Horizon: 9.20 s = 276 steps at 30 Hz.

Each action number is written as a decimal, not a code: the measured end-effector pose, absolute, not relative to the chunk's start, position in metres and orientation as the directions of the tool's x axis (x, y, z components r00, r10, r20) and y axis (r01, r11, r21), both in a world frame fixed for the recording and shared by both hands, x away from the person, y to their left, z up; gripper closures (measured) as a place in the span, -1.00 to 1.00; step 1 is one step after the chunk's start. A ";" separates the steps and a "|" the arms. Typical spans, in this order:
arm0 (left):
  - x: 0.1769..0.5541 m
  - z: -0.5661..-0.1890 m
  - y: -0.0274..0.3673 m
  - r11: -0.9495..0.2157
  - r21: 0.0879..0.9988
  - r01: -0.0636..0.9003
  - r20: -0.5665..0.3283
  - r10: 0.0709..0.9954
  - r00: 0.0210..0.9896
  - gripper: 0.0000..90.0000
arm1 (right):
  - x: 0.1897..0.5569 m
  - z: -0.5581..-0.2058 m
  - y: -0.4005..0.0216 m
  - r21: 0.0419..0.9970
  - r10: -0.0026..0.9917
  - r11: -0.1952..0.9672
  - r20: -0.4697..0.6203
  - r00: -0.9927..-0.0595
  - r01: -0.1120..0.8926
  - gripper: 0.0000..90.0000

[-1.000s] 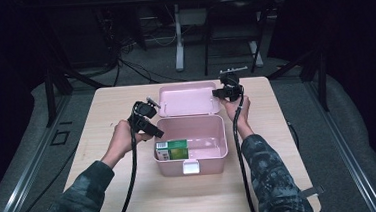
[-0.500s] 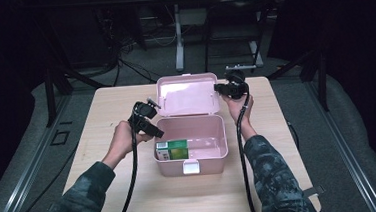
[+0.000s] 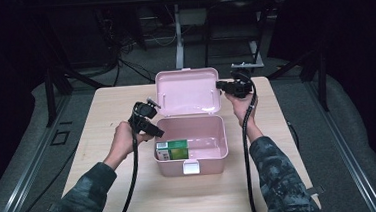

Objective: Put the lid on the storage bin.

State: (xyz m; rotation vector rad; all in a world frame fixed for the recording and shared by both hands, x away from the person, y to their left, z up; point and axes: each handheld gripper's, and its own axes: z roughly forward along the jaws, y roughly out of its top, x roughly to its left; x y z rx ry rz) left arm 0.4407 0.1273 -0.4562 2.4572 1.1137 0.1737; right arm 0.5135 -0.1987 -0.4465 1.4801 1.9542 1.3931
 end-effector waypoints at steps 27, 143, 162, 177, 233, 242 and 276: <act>0.441 -0.455 0.126 -0.582 0.440 0.684 -0.063 0.740 0.670 0.40 | 0.495 -0.434 -0.188 0.862 0.867 0.150 0.121 -0.483 0.484 0.96; 0.440 -0.464 0.112 -0.544 0.549 0.634 -0.037 0.743 0.669 0.63 | 0.468 -0.421 -0.186 0.957 0.940 -0.029 0.124 -0.316 0.289 0.94; 0.437 -0.464 0.112 -0.550 0.552 0.627 -0.039 0.734 0.678 0.59 | 0.438 -0.412 -0.193 0.973 0.930 -0.022 0.105 -0.353 0.230 0.94; 0.436 -0.465 0.112 -0.541 0.561 0.627 -0.047 0.735 0.676 0.62 | 0.421 -0.407 -0.198 0.976 0.920 -0.011 0.096 -0.380 0.218 0.93; 0.378 -0.442 0.181 -0.475 0.642 0.602 -0.083 0.738 0.670 -0.41 | 0.341 -0.401 -0.209 0.947 0.869 0.136 0.027 -0.495 0.291 0.88; 0.369 -0.451 0.205 -0.431 0.651 0.625 -0.084 0.777 0.623 -0.65 | 0.328 -0.401 -0.215 0.934 0.852 0.153 0.040 -0.523 0.322 0.90; 0.351 -0.493 0.227 -0.417 0.624 0.661 -0.121 0.784 0.609 -0.82 | 0.292 -0.427 -0.219 0.903 0.826 0.157 0.103 -0.555 0.401 0.82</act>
